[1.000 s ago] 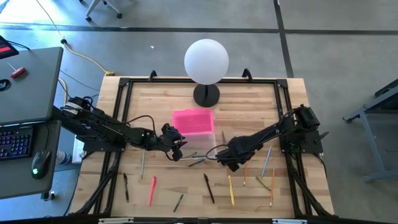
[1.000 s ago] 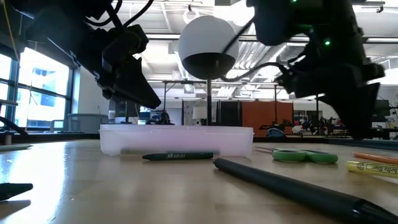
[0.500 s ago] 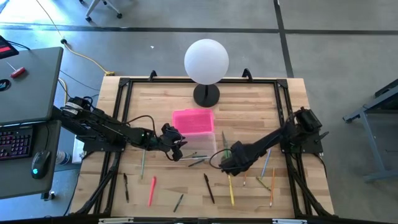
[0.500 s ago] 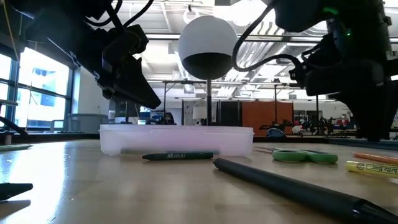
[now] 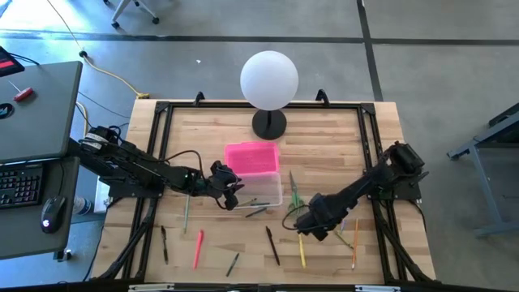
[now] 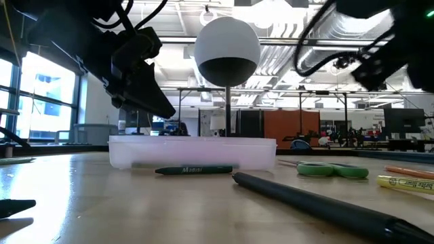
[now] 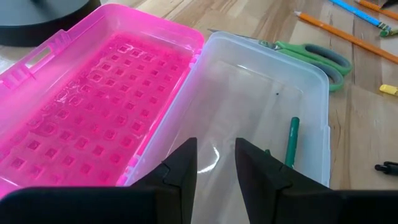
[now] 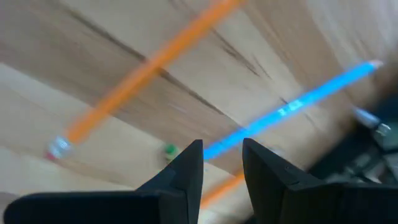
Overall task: Pick & place school supplies into a supply box
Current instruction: Put the left orange pencil into the pink supply box
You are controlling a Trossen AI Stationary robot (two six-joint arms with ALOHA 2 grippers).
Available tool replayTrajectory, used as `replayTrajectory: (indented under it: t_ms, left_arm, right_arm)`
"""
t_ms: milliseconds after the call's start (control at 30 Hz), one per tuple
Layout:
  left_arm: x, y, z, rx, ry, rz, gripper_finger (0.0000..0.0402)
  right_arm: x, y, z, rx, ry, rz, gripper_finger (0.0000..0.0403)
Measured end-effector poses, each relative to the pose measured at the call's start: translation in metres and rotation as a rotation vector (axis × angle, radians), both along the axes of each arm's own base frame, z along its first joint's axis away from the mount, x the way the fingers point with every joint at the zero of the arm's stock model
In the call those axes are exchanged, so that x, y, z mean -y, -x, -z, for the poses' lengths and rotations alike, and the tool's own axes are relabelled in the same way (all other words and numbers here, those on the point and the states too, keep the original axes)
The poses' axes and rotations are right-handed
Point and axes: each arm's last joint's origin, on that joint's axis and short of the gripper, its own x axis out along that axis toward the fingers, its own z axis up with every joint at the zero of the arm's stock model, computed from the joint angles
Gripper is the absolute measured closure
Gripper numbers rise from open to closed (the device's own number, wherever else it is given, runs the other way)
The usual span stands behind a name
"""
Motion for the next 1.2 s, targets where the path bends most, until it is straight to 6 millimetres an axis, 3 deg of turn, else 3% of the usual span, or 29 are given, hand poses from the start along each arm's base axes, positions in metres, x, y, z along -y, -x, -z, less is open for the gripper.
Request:
replayTrajectory:
  t_ms: [133,267,367,533,700,967,1200]
  left_arm:
    - [0.000,0.000,0.000,0.002,0.000,-0.001,0.0263]
    - [0.000,0.000,0.000,0.004,0.001,-0.001,0.0263]
    - [0.000,0.000,0.000,0.007,0.007,-0.005,0.0263]
    - [0.000,0.000,0.000,0.010,0.011,-0.010,0.0263]
    - [-0.001,0.000,-0.001,0.030,0.028,-0.059,0.0263]
    - [-0.002,0.000,-0.001,0.043,0.000,-0.103,0.0263]
    - [-0.002,0.000,-0.002,0.047,0.001,-0.105,0.0263]
  right_arm:
    - [-0.005,0.018,-0.020,0.056,0.123,-0.073,0.0311]
    - [-0.012,0.037,-0.045,0.256,0.246,-0.038,0.0311]
    - [-0.019,0.053,-0.051,0.317,0.199,0.004,0.0312]
    - [-0.027,0.073,-0.033,0.256,0.131,0.176,0.0313]
    - [-0.033,0.069,-0.008,0.519,0.161,0.162,0.0315]
    - [-0.013,0.050,0.017,0.738,0.220,0.111,0.0320]
    - [-0.001,0.058,0.039,0.727,0.229,0.138,0.0320]
